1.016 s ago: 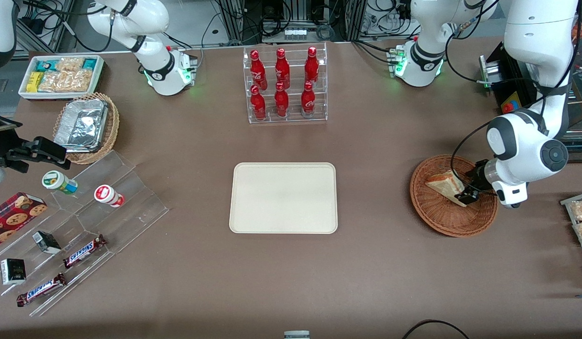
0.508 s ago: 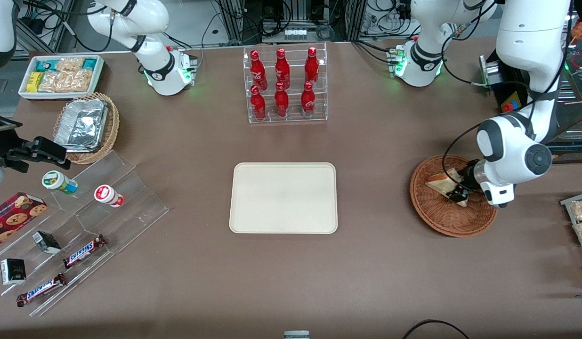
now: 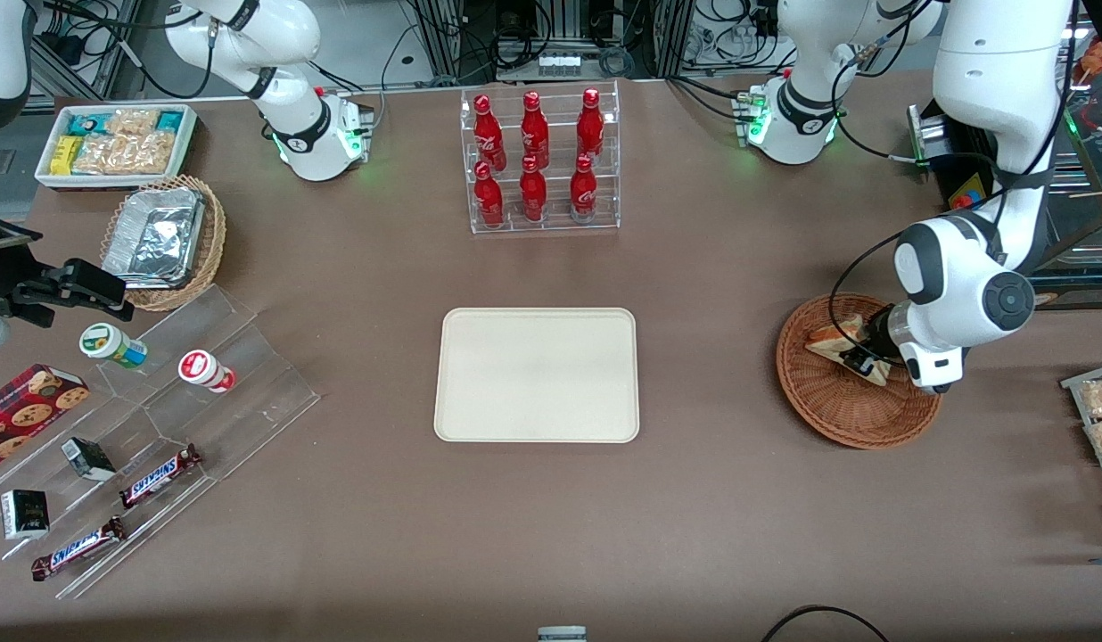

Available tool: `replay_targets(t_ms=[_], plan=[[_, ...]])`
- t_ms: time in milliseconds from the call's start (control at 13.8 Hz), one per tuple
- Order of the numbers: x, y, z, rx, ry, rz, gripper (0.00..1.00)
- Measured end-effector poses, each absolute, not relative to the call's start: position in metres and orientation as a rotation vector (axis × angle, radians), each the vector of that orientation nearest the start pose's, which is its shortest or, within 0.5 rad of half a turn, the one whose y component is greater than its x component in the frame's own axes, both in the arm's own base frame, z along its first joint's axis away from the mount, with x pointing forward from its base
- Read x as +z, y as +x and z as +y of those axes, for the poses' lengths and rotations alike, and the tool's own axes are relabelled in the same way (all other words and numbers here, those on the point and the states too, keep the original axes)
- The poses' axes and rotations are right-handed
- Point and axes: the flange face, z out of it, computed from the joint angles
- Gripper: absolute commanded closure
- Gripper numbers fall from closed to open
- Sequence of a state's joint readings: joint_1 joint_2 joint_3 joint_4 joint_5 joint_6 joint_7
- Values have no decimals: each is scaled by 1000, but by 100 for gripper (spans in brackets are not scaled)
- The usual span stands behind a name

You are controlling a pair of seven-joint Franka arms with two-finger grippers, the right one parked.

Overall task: Place sandwich from basket to tray
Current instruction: 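Carry the held sandwich with the left gripper over the white tray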

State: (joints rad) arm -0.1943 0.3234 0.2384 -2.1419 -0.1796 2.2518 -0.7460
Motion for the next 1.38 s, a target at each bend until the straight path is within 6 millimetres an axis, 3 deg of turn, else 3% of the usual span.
replay_targets(t_ms=[145, 363, 581, 944, 1089, 1379], plan=[[274, 554, 2, 348, -2800, -1209, 75], [325, 564, -66, 358, -2840, -1005, 75], [347, 567, -133, 307, -2899, -841, 75], [315, 544, -298, 257, -2970, -489, 78], [307, 540, -337, 273, -3046, -487, 78], [275, 530, -391, 196, -3130, -386, 84]])
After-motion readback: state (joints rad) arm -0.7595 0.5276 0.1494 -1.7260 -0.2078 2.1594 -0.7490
